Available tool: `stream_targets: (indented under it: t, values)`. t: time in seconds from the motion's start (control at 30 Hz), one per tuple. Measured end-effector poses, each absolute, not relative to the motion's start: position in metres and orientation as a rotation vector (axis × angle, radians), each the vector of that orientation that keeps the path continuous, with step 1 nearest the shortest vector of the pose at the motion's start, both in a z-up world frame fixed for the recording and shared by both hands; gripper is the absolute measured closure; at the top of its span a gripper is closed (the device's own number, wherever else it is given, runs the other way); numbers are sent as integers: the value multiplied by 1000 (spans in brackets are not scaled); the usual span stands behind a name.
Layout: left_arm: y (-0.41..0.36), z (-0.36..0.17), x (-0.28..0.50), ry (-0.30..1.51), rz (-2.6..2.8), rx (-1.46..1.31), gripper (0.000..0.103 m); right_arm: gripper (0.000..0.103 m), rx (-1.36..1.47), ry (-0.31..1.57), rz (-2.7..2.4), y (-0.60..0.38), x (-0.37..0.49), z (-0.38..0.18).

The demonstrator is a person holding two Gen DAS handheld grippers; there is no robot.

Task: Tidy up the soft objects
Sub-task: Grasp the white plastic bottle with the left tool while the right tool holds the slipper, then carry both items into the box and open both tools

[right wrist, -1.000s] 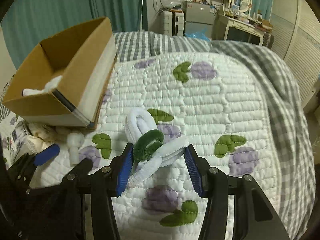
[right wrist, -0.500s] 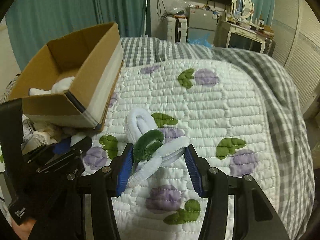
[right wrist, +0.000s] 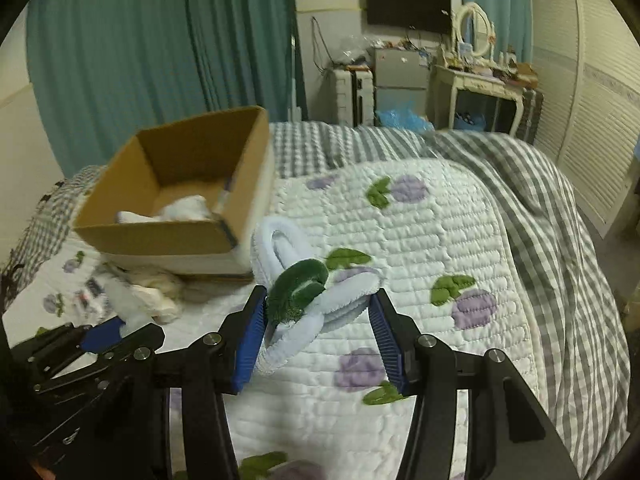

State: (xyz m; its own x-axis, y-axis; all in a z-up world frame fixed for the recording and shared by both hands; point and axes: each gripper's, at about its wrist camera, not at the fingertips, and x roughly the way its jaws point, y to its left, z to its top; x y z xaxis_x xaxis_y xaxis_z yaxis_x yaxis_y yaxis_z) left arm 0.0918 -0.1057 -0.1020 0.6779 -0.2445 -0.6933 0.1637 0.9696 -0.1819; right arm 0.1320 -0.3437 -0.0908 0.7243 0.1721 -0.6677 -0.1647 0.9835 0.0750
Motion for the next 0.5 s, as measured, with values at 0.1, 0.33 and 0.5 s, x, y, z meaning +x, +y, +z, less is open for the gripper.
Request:
stream_targets:
  t: [0.1,0.33,0.5]
  values:
    - [-98,-79,75,743,-266,-81,75,52,2,714,206,-331,125,-77]
    - [-78,-13,78,589,-325,-64,75,52,-65,643,253,-291,130,-29]
    - [-69,10,107,513,-324,-14,75,52,-105,602,280,-261,161,1]
